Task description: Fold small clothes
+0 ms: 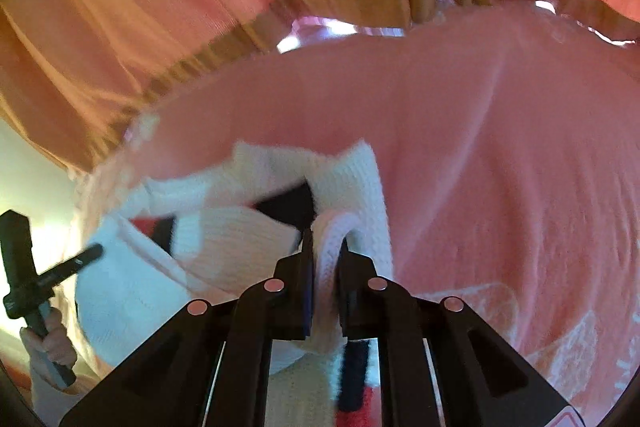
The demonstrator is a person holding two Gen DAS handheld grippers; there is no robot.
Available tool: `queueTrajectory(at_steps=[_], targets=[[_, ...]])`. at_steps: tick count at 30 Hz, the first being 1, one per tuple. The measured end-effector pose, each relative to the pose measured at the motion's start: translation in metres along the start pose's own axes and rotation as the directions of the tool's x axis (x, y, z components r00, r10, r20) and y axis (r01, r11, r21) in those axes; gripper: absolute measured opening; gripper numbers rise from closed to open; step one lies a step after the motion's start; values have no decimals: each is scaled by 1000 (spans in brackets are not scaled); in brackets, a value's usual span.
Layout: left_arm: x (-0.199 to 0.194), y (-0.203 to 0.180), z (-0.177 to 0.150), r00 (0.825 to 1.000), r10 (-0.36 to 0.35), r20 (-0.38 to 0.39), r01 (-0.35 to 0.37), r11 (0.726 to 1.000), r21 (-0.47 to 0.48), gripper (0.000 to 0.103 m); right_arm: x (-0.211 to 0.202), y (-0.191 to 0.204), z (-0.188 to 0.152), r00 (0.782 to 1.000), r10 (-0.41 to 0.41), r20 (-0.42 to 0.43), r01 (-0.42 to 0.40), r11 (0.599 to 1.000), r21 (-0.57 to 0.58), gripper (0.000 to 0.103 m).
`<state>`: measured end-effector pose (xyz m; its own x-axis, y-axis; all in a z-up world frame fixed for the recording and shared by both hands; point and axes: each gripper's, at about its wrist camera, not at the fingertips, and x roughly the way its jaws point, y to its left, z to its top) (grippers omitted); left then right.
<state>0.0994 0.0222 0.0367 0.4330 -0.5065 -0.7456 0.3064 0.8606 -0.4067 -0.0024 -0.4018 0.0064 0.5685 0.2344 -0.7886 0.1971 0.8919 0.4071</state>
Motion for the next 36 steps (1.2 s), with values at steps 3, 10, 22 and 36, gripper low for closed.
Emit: queueTrajectory(at_steps=[3, 10, 22, 36], targets=[[-47, 5, 22, 983, 35, 181, -30, 999, -28, 6, -8, 9, 16, 997, 43, 60, -43, 999, -7, 11], [5, 82, 46, 953, 298, 58, -276, 931, -240, 8, 35, 24, 46, 999, -38, 26, 39, 999, -26, 29], [0, 98, 30, 959, 280, 52, -263, 939, -222, 36, 33, 39, 36, 996, -85, -32, 79, 985, -155, 58], [7, 90, 29, 952, 303, 41, -289, 934, -211, 7, 13, 41, 53, 996, -60, 72, 69, 991, -118, 7]])
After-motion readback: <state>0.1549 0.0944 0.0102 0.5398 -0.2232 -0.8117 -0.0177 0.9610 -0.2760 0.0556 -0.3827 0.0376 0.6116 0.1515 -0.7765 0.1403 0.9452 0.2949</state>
